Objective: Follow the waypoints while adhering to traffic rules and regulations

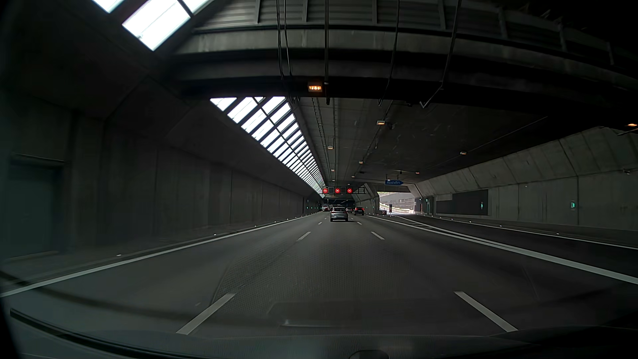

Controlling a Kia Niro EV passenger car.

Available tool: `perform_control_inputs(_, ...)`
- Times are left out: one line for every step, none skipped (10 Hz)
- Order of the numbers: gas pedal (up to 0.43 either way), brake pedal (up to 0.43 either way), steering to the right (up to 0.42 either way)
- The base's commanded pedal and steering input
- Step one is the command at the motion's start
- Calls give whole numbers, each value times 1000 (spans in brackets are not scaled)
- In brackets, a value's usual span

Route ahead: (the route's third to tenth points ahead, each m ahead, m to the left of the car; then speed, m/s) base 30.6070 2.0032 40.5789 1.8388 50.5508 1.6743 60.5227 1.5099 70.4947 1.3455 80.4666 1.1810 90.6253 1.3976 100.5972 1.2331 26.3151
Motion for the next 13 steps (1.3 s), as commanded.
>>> perform_control_inputs(110,0,0)
perform_control_inputs(110,0,0)
perform_control_inputs(110,0,0)
perform_control_inputs(110,0,0)
perform_control_inputs(110,0,1)
perform_control_inputs(98,0,0)
perform_control_inputs(87,0,1)
perform_control_inputs(87,0,1)
perform_control_inputs(87,0,1)
perform_control_inputs(87,0,1)
perform_control_inputs(87,0,1)
perform_control_inputs(87,0,1)
perform_control_inputs(87,0,1)
